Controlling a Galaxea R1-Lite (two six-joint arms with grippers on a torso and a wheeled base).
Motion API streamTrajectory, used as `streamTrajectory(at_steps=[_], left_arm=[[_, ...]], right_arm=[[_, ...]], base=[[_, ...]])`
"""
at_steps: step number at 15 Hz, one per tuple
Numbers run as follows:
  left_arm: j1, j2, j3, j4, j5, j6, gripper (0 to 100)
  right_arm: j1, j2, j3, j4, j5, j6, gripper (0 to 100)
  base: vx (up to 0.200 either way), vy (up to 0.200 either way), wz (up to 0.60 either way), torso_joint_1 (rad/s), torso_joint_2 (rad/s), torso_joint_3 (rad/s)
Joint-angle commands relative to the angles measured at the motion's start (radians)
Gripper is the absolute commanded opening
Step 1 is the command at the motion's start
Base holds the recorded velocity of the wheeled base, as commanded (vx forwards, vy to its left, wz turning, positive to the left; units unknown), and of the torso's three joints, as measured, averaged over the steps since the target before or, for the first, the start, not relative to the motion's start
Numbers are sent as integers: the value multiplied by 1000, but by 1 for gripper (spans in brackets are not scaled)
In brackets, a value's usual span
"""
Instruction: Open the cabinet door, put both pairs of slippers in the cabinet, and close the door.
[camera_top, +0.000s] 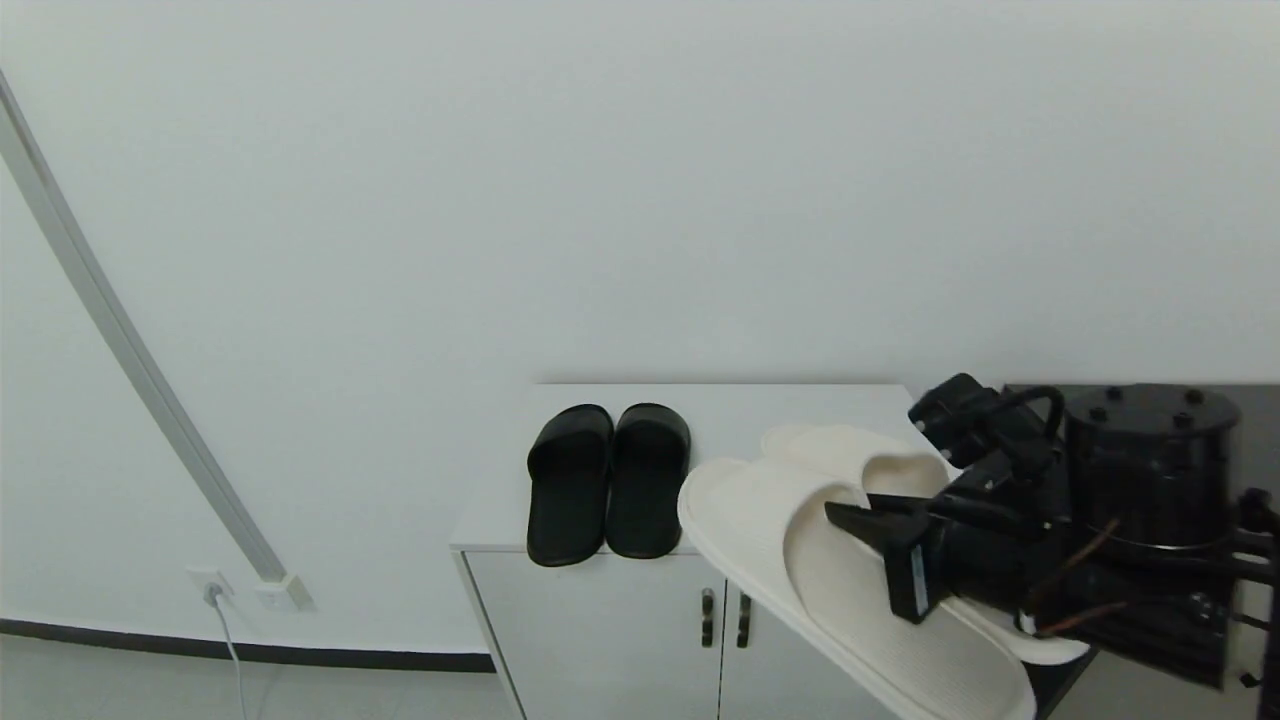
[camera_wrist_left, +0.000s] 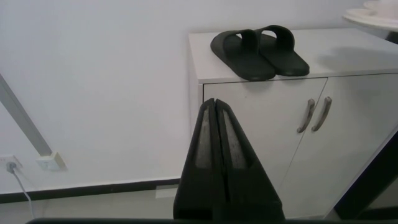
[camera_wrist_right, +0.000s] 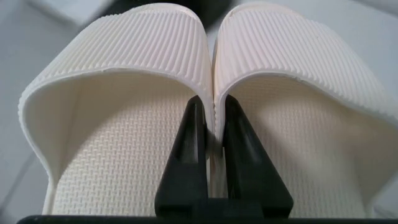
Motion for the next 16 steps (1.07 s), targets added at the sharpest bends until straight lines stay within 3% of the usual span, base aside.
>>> streamTrajectory(at_steps=[1,10,13,16], left_arm=[[0,1,0,1,1,-1,0],[0,1,0,1,1,-1,0],[0,1,0,0,-1,-1,0],[0,1,0,1,-1,1,0]], right_arm=[[6,-147,98,1,102,-9,0],[-8,-136,139,-2,134,2,0],[-8,-139,145,-2,142,-3,0],[-8,-139,148,-2,142,-4,0]], base=[[0,0,0,0,0,0],[0,0,0,0,0,0],[-200,0,0,5,4,4],[0,0,0,0,0,0]])
